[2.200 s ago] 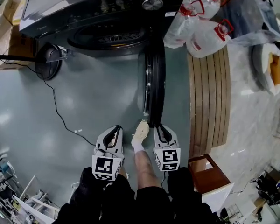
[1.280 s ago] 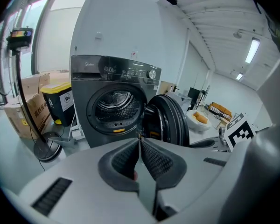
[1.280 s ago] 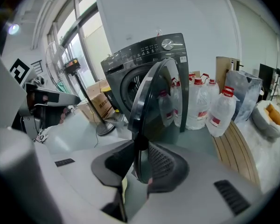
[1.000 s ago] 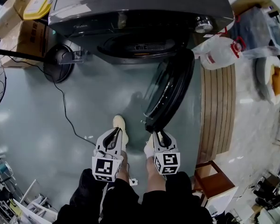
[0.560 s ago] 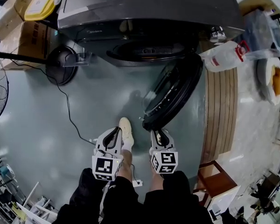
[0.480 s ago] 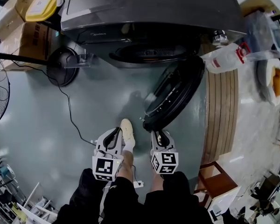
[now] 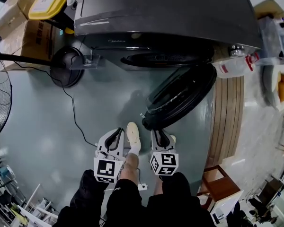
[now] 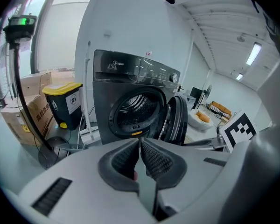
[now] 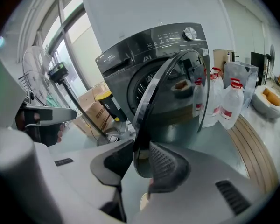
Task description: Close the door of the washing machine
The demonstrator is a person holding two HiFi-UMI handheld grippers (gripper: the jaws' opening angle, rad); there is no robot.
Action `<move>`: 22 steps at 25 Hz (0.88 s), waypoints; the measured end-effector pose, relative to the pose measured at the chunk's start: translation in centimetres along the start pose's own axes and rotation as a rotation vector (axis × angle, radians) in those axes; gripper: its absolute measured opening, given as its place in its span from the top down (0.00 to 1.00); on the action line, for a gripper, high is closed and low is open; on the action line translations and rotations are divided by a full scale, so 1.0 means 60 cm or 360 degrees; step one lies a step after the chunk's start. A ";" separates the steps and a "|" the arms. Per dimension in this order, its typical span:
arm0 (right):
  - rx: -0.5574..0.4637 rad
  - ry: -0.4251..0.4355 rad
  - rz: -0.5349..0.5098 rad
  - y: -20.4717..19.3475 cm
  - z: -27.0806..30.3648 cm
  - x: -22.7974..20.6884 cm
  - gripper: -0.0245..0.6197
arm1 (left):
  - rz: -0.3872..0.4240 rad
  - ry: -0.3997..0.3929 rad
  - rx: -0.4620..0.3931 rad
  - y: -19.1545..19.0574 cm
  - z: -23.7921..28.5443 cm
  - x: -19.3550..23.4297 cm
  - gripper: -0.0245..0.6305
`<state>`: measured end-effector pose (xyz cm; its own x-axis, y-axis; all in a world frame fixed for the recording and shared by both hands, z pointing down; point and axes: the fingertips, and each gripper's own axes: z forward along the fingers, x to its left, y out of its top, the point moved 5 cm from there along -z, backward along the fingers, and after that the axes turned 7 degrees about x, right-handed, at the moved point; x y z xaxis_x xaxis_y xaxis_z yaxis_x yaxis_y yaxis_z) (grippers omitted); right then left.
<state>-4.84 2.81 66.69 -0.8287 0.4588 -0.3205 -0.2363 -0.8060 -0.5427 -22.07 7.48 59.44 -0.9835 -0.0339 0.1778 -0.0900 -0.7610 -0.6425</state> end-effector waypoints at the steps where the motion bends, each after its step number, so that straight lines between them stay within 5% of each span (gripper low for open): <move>1: -0.0001 0.0002 -0.0002 0.005 0.007 0.008 0.77 | -0.0002 -0.0002 -0.0005 0.002 0.001 0.008 0.91; 22: -0.0027 0.0015 -0.0185 0.099 0.105 0.104 0.79 | -0.0058 0.0011 -0.0068 0.042 0.009 0.142 0.91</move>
<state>-14.59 -1.46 66.35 -0.7915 0.5522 -0.2618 -0.3219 -0.7409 -0.5895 -30.62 4.93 59.77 -0.9805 -0.0022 0.1965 -0.1320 -0.7332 -0.6671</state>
